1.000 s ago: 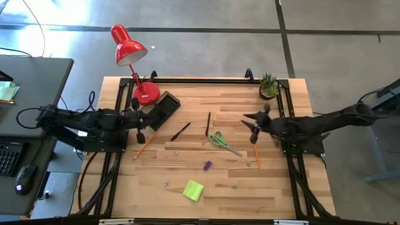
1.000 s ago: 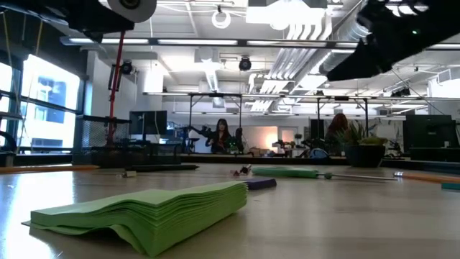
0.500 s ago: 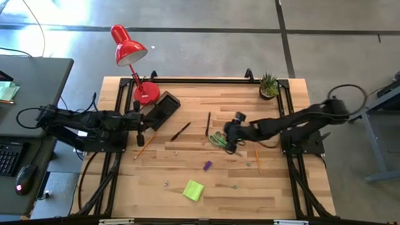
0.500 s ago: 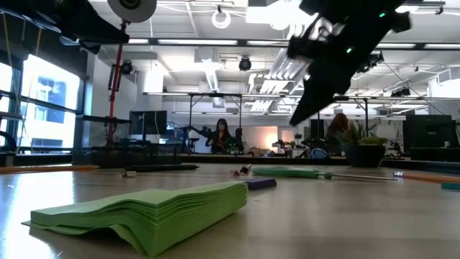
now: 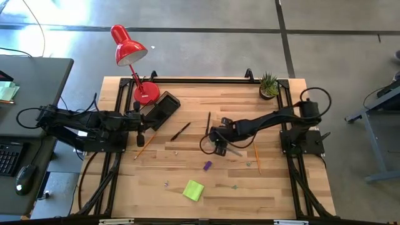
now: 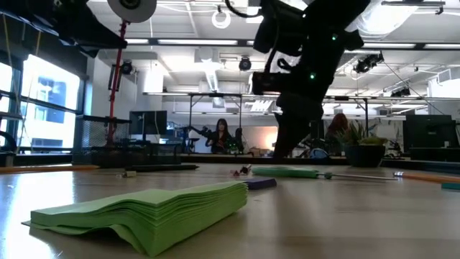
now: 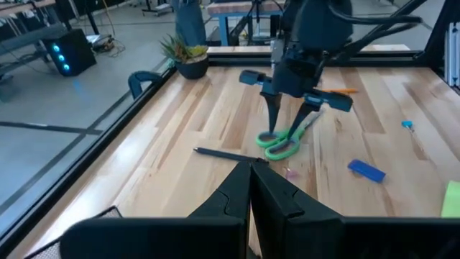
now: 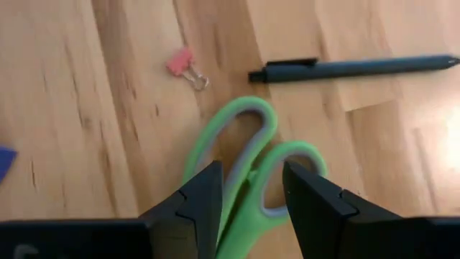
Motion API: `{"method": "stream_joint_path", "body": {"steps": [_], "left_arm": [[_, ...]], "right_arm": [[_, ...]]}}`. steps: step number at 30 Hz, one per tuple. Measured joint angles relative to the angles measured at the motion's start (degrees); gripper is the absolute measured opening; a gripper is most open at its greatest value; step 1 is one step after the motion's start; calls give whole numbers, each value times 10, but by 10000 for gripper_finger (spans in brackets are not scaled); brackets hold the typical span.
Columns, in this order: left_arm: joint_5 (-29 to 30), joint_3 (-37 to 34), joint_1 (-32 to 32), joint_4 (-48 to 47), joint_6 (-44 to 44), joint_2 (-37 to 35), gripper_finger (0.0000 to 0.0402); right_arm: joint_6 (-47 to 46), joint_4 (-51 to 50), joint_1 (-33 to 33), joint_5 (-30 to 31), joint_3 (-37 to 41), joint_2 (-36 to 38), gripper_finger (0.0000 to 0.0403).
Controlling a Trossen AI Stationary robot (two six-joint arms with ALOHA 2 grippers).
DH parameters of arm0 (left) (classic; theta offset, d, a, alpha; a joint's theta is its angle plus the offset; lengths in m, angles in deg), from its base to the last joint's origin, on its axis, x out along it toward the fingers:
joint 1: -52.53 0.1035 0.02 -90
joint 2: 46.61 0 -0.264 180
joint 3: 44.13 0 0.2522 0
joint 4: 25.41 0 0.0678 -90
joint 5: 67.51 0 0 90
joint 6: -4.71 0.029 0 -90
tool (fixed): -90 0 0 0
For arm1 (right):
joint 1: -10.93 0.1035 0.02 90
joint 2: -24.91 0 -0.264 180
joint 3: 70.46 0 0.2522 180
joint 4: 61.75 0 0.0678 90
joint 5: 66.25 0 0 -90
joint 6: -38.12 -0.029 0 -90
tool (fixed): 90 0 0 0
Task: Pick and place office supplies into organizer
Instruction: Put the green scissors into the desk organizer
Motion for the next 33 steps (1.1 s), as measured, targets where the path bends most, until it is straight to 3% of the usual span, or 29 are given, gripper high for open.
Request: {"method": "stream_joint_path", "body": {"steps": [25,33], "left_arm": [[-9,0,0,-2,-14,0,1],[-9,0,0,-2,-14,0,1]], "right_arm": [[-77,4,-2,2,14,-12,137],[-62,18,-2,1,12,-44,99]]}}
